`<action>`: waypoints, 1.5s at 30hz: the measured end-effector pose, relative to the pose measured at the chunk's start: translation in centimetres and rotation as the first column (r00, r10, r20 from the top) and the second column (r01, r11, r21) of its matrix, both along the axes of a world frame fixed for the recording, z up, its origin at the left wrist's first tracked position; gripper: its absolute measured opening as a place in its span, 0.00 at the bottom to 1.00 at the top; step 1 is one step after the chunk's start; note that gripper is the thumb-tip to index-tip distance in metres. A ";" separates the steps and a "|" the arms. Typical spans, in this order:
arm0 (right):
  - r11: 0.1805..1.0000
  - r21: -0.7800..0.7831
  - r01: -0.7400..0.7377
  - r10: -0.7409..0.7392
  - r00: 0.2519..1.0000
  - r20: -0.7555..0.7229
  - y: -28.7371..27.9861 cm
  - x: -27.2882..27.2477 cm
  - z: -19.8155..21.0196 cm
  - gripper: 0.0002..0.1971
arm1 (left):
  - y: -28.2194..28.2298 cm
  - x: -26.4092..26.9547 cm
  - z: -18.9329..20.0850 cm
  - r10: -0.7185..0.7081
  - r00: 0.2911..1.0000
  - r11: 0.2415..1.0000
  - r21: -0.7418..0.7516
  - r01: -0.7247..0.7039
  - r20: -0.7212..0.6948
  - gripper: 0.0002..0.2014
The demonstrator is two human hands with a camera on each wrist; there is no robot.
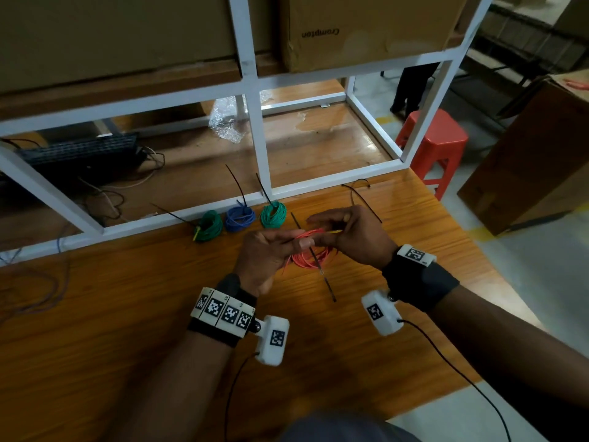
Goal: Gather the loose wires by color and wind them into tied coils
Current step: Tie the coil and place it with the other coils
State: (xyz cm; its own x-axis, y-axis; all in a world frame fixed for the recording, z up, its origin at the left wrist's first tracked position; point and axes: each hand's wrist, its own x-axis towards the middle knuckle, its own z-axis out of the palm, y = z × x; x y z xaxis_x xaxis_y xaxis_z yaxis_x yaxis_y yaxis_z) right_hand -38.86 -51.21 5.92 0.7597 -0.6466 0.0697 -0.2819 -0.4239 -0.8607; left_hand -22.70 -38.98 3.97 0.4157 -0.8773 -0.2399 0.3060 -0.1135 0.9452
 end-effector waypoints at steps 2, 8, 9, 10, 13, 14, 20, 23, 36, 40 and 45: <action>0.982 -0.151 0.114 -0.117 0.993 -0.011 0.4 -1.0 -0.2 0.37 | -0.2 -0.3 -0.2 0.052 0.998 0.999 -0.006 -0.053 -0.037 0.16; 0.830 -0.503 0.242 -0.243 0.968 0.065 3.9 -4.4 -0.9 0.22 | -0.9 0.8 -1.2 0.282 0.949 0.959 0.047 -0.279 -0.138 0.15; 0.808 -0.561 0.180 -0.217 0.976 0.000 4.9 -4.5 -1.3 0.21 | -1.0 0.9 -1.3 0.289 0.949 0.957 0.046 -0.285 -0.127 0.15; 0.790 -0.601 0.119 -0.202 0.977 -0.072 5.7 -4.4 -1.7 0.22 | -1.2 0.8 -1.3 0.288 0.952 0.958 0.045 -0.285 -0.106 0.14; 0.722 -0.692 0.009 -0.221 0.951 -0.218 6.3 -2.9 -2.4 0.20 | -1.4 0.3 -1.1 0.288 0.957 0.957 0.036 -0.286 -0.038 0.11; 0.703 -0.711 -0.007 -0.235 0.942 -0.241 6.2 -2.4 -2.3 0.17 | -1.5 0.0 -1.0 0.291 0.957 0.956 0.034 -0.290 -0.011 0.11; 0.701 -0.713 -0.001 -0.303 0.905 -0.299 6.2 -1.2 -1.5 0.08 | -0.9 -0.1 -0.8 0.287 0.953 0.958 -0.002 -0.288 0.093 0.13; 0.885 -0.431 0.176 -0.285 0.937 -0.204 5.6 -1.0 -0.9 0.07 | -0.6 0.0 -0.8 0.294 0.952 0.956 -0.013 -0.294 0.079 0.14; 0.861 0.405 0.308 -0.289 0.951 -0.108 4.6 -0.4 -0.2 0.08 | -0.6 -0.2 -1.2 0.279 0.959 0.960 -0.020 -0.280 -0.057 0.14; 0.785 0.572 0.235 -0.281 0.960 -0.010 4.5 -0.8 -0.7 0.09 | -0.9 0.2 -0.8 0.334 0.942 0.942 -0.032 -0.334 0.000 0.13; 0.780 0.573 0.251 -0.322 0.946 0.024 3.5 -4.4 -2.3 0.11 | -1.2 2.1 -1.0 0.440 0.897 0.898 -0.006 -0.441 -0.045 0.10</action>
State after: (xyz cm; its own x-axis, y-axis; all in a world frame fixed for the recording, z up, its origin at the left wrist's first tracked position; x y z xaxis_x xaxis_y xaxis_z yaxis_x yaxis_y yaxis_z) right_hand -43.28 -47.74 3.58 0.5424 -0.7866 -0.2952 -0.1980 0.2218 -0.9548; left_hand -20.60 -40.17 3.01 0.7504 -0.6105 -0.2533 0.3600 0.0561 0.9313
